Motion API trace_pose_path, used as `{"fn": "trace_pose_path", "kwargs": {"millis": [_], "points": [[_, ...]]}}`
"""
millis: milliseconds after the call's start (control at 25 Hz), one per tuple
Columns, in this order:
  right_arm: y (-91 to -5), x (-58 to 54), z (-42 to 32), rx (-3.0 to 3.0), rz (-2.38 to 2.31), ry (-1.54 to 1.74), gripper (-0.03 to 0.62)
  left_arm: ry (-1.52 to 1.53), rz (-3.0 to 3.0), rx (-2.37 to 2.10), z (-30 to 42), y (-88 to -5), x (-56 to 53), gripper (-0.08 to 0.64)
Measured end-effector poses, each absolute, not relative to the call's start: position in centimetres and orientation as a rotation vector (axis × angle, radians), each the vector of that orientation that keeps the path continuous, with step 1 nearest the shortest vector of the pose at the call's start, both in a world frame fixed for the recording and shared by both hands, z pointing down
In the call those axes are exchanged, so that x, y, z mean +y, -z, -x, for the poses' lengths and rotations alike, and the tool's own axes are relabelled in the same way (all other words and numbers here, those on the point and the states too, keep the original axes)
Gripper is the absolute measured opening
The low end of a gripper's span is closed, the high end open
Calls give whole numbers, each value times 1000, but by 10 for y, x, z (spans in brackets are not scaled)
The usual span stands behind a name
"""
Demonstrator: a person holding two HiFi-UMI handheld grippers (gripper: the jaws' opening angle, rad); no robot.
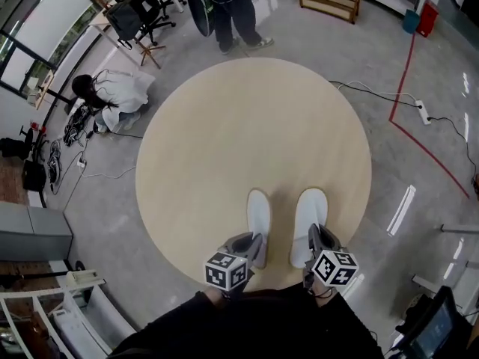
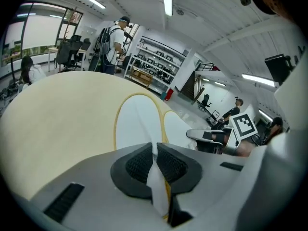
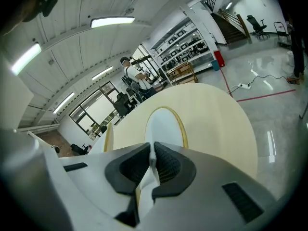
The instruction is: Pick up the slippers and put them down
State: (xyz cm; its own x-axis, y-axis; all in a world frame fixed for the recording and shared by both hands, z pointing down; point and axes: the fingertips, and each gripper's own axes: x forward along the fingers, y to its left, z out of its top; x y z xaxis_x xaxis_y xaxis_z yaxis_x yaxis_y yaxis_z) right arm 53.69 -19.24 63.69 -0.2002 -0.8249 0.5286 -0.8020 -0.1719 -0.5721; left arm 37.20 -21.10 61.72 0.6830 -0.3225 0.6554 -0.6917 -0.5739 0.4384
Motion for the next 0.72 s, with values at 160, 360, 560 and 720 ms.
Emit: {"fn": "trace_pose_path", "kwargs": {"millis": [160, 360, 560, 720], "points": [[-644, -205, -579, 2017, 1964, 1349, 28, -698, -2167, -779, -412, -634, -220, 32], [-652, -217, -622, 2019, 1992, 1350, 28, -703, -2145, -770, -457, -647, -233, 32], [-663, -222, -645, 2001, 2005, 1359, 26, -705, -2112, -748, -490, -663, -239, 32], [-667, -220, -663, 1990, 2007, 1380, 28, -706, -2110, -721, -520, -667, -241, 32]]}}
